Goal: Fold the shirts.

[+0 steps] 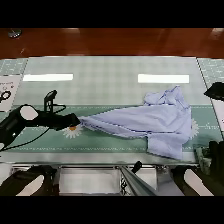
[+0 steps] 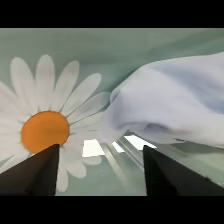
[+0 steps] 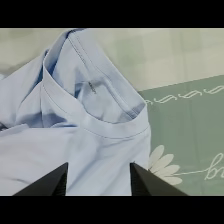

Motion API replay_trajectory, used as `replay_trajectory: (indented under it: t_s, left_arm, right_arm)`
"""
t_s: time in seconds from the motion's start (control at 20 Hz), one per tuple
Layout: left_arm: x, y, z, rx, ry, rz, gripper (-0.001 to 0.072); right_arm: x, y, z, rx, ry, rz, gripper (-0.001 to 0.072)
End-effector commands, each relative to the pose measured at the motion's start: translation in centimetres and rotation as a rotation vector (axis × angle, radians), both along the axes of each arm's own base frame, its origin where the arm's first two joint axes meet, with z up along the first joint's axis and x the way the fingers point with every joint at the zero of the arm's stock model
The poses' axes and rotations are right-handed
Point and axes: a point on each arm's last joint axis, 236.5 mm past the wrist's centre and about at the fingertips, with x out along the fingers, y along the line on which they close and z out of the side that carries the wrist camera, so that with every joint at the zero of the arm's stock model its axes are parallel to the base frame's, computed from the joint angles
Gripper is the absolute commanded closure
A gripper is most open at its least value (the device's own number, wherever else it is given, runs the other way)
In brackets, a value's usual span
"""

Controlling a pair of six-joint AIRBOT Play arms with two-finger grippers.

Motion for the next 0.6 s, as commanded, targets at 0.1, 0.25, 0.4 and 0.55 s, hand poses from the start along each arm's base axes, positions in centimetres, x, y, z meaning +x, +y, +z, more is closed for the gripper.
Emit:
replay_trajectory:
  t_s: [0.1,0.25,0.4,0.55]
  left_arm:
    - [2.5,-1.5,-1.8,-0.095,-0.016,0.046,0.0600]
    - [3.0,-1.6,-1.3,-0.094,-0.038,0.019,0.0692]
    - [3.5,-1.7,-0.9,-0.095,-0.053,0.015,0.0692]
    - [3.3,-1.8,-0.8,-0.095,-0.058,-0.007,0.0693]
  right_arm:
    - [-0.5,0.0,-0.4,0.004,0.028,0.005,0.0224]
    - [-1.8,-2.0,-1.1,-0.085,0.091,-0.009,0.0237]
    - [-4.2,-3.3,-3.8,-0.135,0.202,-0.017,0.0254]
    - [-8.1,-3.1,-8.5,-0.131,0.370,0.010,0.0248]
